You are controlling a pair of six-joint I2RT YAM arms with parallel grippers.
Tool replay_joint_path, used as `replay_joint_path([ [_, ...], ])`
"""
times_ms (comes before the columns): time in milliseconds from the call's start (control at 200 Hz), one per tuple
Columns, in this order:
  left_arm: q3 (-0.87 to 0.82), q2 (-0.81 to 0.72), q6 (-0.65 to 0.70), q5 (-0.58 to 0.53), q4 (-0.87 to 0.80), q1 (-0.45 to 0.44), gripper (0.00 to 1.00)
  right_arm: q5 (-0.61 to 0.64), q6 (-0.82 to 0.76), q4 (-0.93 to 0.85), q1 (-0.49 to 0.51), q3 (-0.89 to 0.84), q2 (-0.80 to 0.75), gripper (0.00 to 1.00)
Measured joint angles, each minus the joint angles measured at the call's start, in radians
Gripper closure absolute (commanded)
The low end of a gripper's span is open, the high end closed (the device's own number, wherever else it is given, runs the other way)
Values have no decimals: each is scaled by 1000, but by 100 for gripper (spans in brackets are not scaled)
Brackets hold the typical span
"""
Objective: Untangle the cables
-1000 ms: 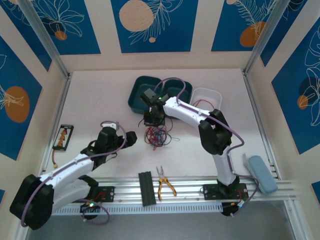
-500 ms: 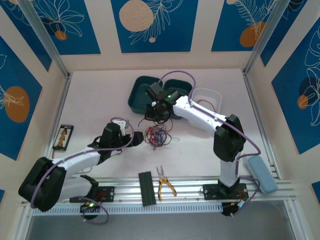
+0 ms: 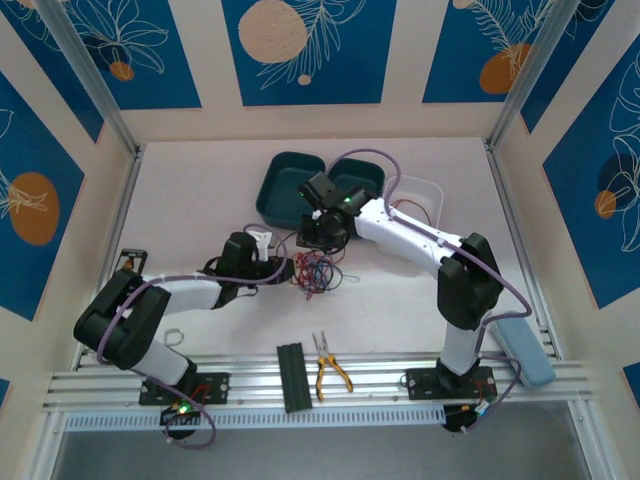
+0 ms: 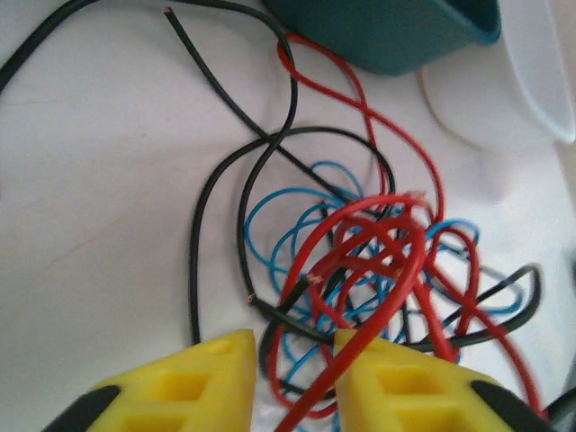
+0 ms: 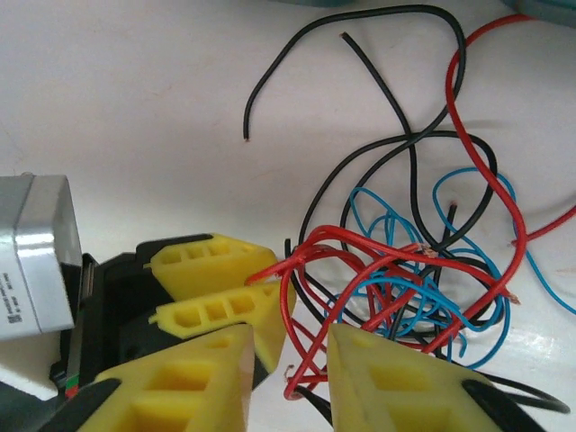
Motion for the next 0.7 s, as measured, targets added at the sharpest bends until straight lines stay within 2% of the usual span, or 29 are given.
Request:
replay_joint_path([
  [50, 8, -7, 0, 4, -1, -1, 100, 1, 2, 4, -2, -11, -7, 65],
  [370, 85, -252, 41, -23, -219, -2, 100, -20, -5, 79, -4, -126, -40, 49],
  [700, 129, -298, 56, -41, -397, -2, 100, -66, -3, 177, 20, -156, -14, 43],
])
